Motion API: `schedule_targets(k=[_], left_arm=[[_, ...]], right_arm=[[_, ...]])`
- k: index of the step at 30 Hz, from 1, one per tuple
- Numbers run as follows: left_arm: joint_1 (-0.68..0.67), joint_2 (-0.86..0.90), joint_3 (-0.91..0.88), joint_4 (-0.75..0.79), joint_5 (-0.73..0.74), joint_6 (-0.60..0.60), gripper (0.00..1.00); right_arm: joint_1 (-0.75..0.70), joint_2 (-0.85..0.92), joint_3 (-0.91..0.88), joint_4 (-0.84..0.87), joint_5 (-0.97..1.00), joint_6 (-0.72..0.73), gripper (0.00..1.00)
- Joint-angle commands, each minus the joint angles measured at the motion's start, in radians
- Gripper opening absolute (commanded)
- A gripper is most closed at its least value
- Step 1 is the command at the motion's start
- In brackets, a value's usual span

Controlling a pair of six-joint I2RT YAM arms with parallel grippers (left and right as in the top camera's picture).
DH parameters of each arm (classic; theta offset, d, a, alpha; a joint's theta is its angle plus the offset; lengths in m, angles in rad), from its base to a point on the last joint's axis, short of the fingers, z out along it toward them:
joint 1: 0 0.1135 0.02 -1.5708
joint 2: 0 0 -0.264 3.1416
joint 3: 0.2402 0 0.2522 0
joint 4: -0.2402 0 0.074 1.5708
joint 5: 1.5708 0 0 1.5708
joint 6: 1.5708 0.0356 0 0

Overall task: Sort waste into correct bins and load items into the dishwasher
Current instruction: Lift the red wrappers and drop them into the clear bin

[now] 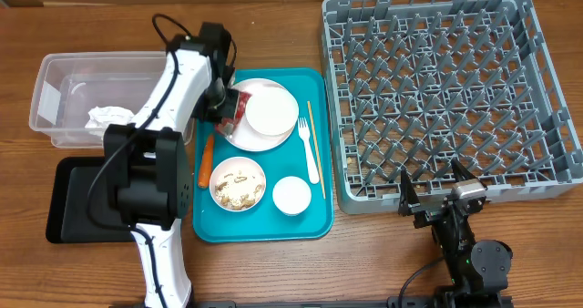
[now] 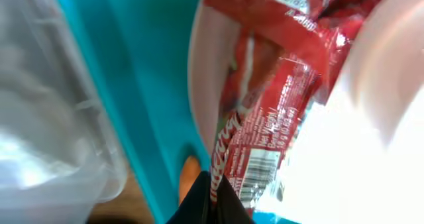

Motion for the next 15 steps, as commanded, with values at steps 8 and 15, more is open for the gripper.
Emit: schedule_targets(k=[8,15], left_arm=[[0.006,0.006,0.397,-0.209,-0.024,-0.077,0.04],[0.072,0.0,0.521,-0.319,-0.05,-0.223,0.04]], right_arm=[[-0.005,-0.009,-0.011,0.005,0.009,-0.003,1.0],[-0.005,-0.009,-0.011,0.005,0.009,-0.003,1.0]])
